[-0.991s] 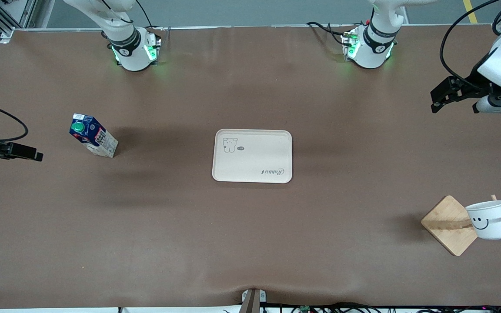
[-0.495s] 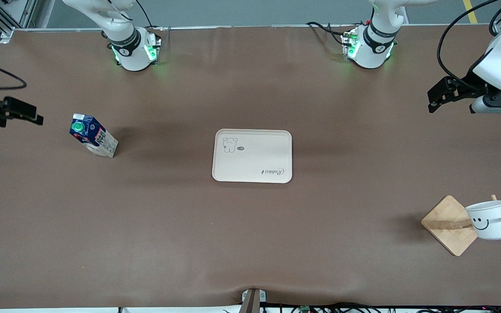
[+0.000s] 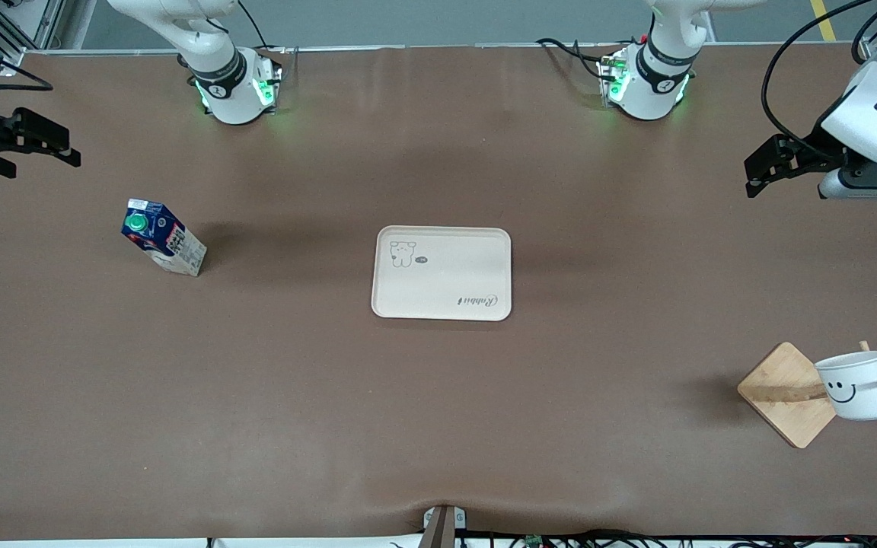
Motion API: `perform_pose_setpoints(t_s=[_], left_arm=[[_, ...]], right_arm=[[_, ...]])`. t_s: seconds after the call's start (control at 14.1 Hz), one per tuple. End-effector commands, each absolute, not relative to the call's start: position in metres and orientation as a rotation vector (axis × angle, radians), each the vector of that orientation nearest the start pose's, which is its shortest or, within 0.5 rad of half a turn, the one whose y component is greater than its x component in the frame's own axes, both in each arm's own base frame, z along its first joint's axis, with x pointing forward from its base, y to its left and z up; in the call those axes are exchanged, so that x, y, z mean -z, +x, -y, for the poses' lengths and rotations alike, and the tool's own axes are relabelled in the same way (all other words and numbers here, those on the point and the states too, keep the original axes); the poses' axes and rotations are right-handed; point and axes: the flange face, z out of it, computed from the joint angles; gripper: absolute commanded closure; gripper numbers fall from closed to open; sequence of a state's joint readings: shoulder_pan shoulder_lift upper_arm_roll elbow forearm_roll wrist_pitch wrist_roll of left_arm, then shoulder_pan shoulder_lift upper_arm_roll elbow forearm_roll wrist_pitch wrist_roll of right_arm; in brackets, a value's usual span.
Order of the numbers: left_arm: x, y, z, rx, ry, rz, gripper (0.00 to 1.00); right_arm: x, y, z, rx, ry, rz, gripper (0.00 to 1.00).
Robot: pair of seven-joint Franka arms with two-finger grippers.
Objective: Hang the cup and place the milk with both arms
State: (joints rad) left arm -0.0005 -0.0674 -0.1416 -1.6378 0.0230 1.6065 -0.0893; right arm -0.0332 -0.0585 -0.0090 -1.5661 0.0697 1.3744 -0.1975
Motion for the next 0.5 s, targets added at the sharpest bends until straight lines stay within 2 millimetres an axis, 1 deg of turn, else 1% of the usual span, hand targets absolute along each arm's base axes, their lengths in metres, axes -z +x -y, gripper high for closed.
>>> perform_pose_setpoints(t_s=[0.0, 0.21, 0.42], left_arm=[[-0.631, 0.53, 0.078, 0.063, -3.102, -0.115, 0.0], [-0.636, 0.533, 0.078, 0.082, -3.102, -0.113, 0.0], [-0.641, 0.533, 0.078, 0.093, -3.093, -0.103, 0.0]], right_arm=[[-0.651, 0.51, 0.014, -0.156, -3.075, 0.31, 0.0], [-0.656, 0.51, 0.018, -0.144, -3.107, 0.295, 0.0], [-0.651, 0.513, 0.03, -0.161, -3.118, 0.26, 0.0]])
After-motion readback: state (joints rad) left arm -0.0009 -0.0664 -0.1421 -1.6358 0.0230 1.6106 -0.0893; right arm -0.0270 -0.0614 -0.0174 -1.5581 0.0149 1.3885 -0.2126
